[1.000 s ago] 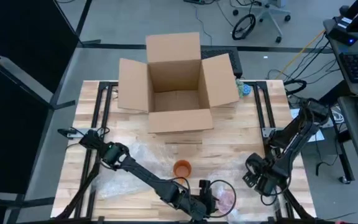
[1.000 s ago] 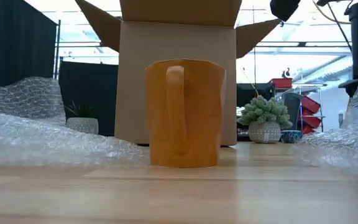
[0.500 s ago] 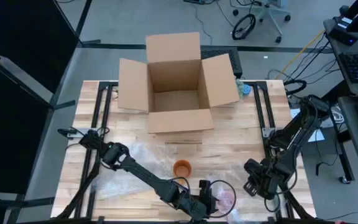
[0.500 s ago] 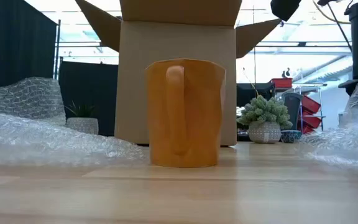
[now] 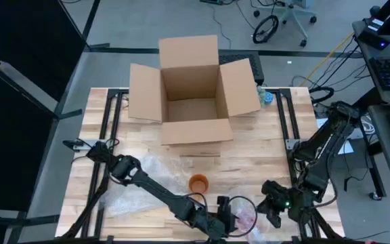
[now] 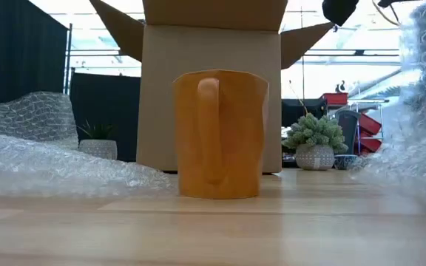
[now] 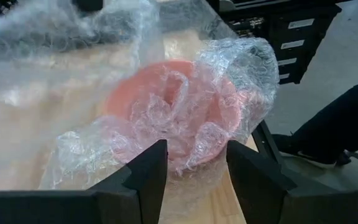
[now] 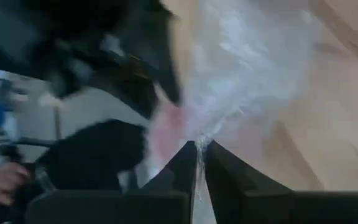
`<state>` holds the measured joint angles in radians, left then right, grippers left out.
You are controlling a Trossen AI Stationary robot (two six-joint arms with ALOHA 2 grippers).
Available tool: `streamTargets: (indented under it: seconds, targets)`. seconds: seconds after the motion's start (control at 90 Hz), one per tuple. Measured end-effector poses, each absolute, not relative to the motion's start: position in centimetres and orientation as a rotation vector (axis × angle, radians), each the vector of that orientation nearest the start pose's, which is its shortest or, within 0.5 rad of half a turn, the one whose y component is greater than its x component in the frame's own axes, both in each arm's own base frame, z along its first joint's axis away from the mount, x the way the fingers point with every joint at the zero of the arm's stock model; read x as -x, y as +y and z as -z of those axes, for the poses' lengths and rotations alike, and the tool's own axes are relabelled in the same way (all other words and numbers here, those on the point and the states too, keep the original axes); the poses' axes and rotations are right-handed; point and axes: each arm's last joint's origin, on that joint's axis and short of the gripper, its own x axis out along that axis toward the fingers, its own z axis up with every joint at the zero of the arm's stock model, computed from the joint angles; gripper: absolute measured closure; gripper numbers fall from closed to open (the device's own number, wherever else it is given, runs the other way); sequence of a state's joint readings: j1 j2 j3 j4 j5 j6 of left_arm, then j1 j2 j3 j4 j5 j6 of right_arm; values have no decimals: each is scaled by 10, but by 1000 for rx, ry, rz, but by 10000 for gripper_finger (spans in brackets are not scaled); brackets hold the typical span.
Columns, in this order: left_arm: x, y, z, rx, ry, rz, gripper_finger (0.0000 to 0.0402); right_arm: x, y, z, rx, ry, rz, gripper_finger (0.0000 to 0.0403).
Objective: Wrap mug
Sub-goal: Wrap the pink mug with the transparent bubble wrap
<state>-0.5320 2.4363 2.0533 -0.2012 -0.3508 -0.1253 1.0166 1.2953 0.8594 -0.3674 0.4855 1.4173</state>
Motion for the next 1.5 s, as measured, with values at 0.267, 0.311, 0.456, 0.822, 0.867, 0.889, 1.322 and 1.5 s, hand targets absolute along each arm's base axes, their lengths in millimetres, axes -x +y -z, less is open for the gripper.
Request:
streamTargets:
  seconds: [0.267,0.311,0.456,0.822,0.867,0.889,1.322,1.5]
  targets:
    - [-479,-270,-186,-127,537,141,247,-179,226,-208,-717,894,-19,354]
    - [-479,-269,-186,-128,538,141,247,-184,226,-204,-707,906,-37,353]
    - [-480,-269,-186,-127,537,140,247,-193,228,-191,-694,945,-20,358]
    - [-470,-283,-223,-170,466,101,247,-198,227,-178,-617,1004,-28,400]
    - [-465,-285,-230,-201,461,80,247,-198,227,-178,-614,1004,-29,401]
    - [-465,-286,-233,-203,451,73,247,-198,227,-178,-613,1002,-28,401]
    - [-491,-236,-229,-170,495,-23,247,-198,227,-178,-605,997,-41,402]
    - [-502,-231,-210,-76,528,67,247,-198,228,-179,-600,995,-53,403]
